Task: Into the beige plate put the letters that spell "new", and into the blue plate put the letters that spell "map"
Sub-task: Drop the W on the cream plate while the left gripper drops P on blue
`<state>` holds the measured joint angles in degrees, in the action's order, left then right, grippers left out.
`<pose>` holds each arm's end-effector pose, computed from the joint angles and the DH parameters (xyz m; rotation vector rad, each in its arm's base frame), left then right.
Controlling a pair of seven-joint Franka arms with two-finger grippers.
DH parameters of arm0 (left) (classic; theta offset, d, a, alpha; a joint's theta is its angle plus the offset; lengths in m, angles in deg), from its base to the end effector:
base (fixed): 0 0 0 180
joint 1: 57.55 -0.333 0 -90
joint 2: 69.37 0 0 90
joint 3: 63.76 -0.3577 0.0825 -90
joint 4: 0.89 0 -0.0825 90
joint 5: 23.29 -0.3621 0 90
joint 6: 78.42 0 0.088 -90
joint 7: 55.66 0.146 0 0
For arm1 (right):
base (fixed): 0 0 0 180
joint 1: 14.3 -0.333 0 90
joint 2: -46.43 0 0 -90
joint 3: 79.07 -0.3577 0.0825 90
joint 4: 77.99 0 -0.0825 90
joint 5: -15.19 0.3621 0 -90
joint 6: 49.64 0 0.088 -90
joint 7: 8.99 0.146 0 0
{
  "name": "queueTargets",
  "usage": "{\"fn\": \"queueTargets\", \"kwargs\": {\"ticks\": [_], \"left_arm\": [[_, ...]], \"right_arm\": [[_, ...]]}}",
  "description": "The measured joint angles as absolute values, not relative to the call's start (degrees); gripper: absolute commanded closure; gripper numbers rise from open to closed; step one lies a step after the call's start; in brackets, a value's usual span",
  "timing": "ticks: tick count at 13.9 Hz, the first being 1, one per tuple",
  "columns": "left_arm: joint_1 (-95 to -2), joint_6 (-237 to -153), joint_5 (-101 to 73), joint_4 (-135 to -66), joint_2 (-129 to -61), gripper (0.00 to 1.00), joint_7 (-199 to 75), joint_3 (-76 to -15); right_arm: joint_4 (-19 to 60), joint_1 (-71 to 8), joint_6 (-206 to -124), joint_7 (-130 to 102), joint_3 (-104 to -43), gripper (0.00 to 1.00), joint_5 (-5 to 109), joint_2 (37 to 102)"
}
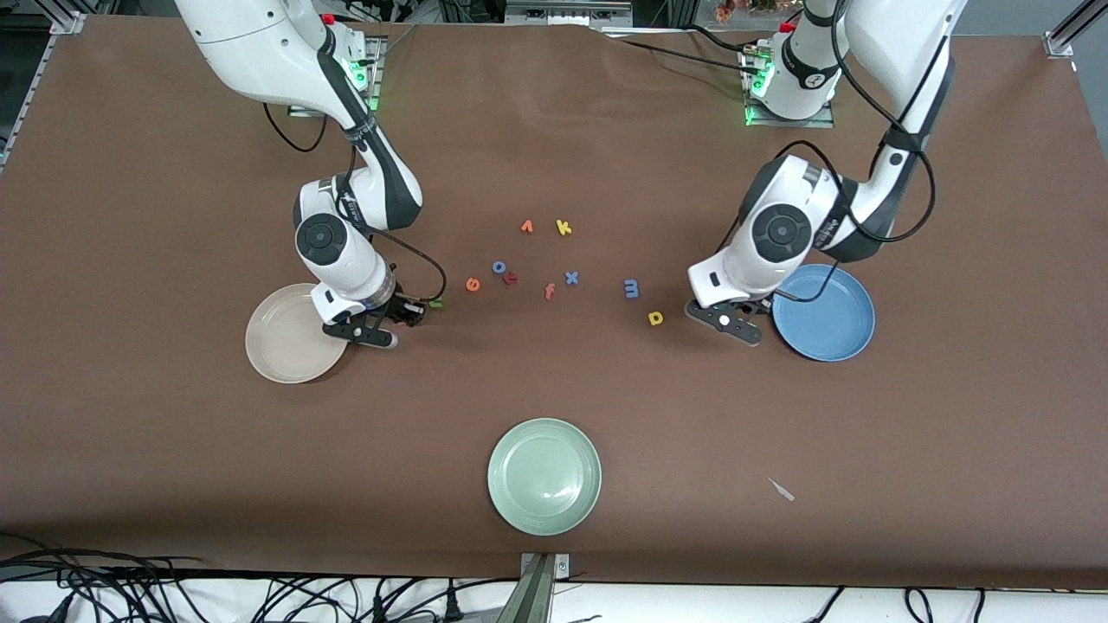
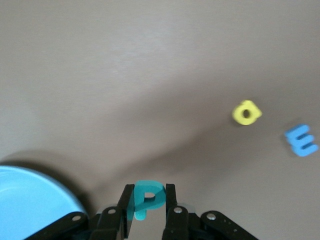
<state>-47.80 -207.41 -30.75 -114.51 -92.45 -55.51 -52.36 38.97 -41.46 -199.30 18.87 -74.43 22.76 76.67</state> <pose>0.5572 -0.2028 0.2705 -3.0186 0.6899 0.1837 0.5643 0.2350 0.1997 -3.0809 0.2995 -0.0460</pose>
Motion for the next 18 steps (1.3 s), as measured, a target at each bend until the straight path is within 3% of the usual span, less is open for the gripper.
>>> {"fn": "queueTargets", "kwargs": {"ticks": [6,11,12,13,14,15,16,18], "left_arm": [[-54.31,-206.22,-31.25,-114.84,-92.51,1.0,-53.61,-52.63],[-61.76,-206.82,-36.35,-117.07,-94.28,1.0,-52.48,-52.8],[-62.36,-207.91,-36.35,-117.89,-94.8,0.87,-52.4,-52.81],[-62.72,-209.53,-36.36,-119.05,-95.17,0.36,-52.4,-52.81],[-62.95,-210.92,-36.36,-120.17,-95.39,0.0,-52.4,-52.79],[-63.23,-211.52,-36.36,-120.82,-95.44,0.0,-52.4,-52.77],[-63.63,-211.55,-36.36,-120.94,-95.35,0.0,-52.4,-52.74],[-64.27,-210.91,-36.36,-120.74,-94.39,0.0,-52.4,-52.63]], "right_arm": [[34.0,-41.35,-182.46,4.24,-68.39,1.0,22.76,69.96],[35.45,-41.06,-182.12,-11.49,-61.95,1.0,22.72,69.45],[37.06,-41.04,-184.56,-13.7,-61.23,1.0,22.72,69.55],[39.17,-41.02,-187.99,-15.67,-60.69,0.99,22.72,69.69],[41.42,-41.01,-191.57,-17.36,-60.25,0.83,22.72,69.95],[43.09,-40.96,-194.24,-18.47,-59.96,0.51,22.72,70.29],[43.94,-40.88,-195.69,-18.89,-59.83,0.34,22.71,70.64],[44.12,-40.89,-196.44,-18.88,-59.82,0.28,22.72,70.93]]}}
